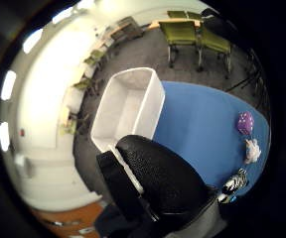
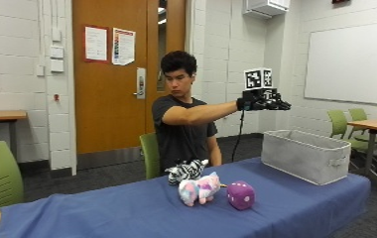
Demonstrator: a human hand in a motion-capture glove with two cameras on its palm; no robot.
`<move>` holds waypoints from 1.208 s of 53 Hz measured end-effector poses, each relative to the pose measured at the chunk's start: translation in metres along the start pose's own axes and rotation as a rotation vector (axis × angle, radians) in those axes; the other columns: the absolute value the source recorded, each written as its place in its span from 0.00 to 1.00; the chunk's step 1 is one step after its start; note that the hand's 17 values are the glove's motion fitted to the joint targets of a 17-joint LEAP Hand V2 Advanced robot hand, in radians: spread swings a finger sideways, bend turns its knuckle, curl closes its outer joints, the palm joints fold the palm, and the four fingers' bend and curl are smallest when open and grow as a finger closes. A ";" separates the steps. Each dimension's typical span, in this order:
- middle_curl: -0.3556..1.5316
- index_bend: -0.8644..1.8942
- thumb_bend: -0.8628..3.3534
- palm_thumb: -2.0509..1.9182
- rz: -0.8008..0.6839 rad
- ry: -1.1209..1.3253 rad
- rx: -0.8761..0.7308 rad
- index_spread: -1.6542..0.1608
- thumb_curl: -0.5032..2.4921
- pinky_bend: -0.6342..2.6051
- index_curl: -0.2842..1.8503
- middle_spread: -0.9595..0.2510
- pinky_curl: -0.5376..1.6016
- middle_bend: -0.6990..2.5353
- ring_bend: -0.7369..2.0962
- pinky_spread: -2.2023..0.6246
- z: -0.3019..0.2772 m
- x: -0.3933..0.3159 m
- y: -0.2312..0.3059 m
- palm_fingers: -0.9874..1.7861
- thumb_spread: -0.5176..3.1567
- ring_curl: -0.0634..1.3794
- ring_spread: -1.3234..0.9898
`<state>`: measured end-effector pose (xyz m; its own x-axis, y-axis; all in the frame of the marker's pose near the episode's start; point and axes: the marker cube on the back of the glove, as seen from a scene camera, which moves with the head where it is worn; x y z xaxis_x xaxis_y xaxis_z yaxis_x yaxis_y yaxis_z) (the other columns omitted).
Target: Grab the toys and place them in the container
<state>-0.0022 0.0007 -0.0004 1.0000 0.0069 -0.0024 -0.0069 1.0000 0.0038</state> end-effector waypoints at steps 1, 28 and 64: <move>0.21 0.38 0.18 0.48 0.001 0.000 0.000 0.86 0.17 0.33 0.15 0.75 0.29 0.28 0.34 0.76 0.000 0.000 0.000 0.46 0.25 0.06 0.52; 0.30 0.38 0.18 0.48 -0.007 0.024 -0.016 0.78 0.18 0.35 0.23 0.70 0.37 0.28 0.36 0.73 -0.006 0.014 0.016 0.42 0.42 0.14 0.42; 0.36 0.42 0.17 0.47 0.172 0.026 -0.077 0.75 0.19 0.32 0.31 0.68 0.39 0.28 0.36 0.73 0.066 0.226 0.169 0.44 0.40 0.18 0.40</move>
<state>0.2231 0.1709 0.0655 0.9836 0.1769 -0.0337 -0.1789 0.9814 -0.0701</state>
